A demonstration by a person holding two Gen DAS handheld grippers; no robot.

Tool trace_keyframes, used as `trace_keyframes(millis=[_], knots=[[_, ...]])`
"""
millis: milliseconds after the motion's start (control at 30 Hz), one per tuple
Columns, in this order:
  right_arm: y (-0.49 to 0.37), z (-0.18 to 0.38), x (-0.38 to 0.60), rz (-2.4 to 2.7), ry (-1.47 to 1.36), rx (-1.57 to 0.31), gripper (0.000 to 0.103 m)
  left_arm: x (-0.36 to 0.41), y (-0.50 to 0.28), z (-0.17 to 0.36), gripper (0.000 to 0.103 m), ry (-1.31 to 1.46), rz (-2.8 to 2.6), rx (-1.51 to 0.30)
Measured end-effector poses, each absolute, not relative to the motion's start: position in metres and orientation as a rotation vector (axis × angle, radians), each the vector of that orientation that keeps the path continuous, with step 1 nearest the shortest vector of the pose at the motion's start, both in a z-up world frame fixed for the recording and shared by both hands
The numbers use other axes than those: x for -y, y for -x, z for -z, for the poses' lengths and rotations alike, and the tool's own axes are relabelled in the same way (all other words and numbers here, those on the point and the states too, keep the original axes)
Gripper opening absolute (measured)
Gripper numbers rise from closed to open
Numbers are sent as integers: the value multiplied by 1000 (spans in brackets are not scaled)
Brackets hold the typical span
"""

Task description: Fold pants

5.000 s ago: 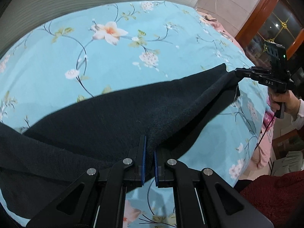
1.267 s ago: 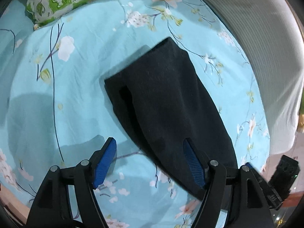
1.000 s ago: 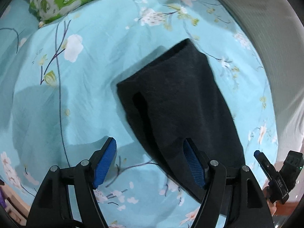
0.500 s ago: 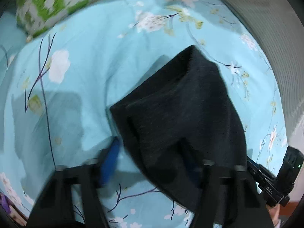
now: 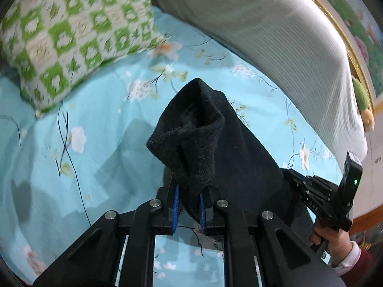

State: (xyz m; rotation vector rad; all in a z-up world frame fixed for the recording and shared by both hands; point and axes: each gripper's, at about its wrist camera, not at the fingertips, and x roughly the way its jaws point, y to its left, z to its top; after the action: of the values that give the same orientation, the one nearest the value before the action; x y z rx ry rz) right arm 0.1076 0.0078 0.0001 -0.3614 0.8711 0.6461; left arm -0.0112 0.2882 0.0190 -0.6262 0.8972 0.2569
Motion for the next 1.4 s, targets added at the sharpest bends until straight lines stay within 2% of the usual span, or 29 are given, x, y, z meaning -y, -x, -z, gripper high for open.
trace_keyframes(millis=[100,233,333,400,467,633,700,767,1000,1167,1333,1400], knots=[[-110,5,-14,-607,350,-883,9,-289,10,-9,13,552,-273,-937],[-114,24,-27,-563,387,-925,9,-283,-7,30,13,417,-333,-1054],[-115,31,-29,-531,372,-953,12,-276,-13,47,17,317,-370,-1119],[-117,28,-20,-508,301,-982,12,-274,-13,46,31,275,-399,-1137],[-114,21,-8,-504,224,-981,18,-275,-12,43,39,228,-454,-1165],[-98,6,45,-447,44,-994,27,-279,0,21,37,255,-473,-1143],[-84,2,67,-431,-27,-994,33,-273,1,6,45,247,-446,-1113],[-64,1,90,-416,-86,-990,38,-264,0,-9,47,255,-398,-1076],[15,9,160,-307,-228,-986,40,-195,-37,-31,55,182,-153,-1070],[51,15,199,-198,-341,-983,42,-129,-58,-29,56,120,20,-1111],[77,21,231,-104,-449,-959,55,-64,-75,-25,59,32,188,-1150],[86,24,243,-73,-478,-952,57,-42,-78,-25,60,11,241,-1165]])
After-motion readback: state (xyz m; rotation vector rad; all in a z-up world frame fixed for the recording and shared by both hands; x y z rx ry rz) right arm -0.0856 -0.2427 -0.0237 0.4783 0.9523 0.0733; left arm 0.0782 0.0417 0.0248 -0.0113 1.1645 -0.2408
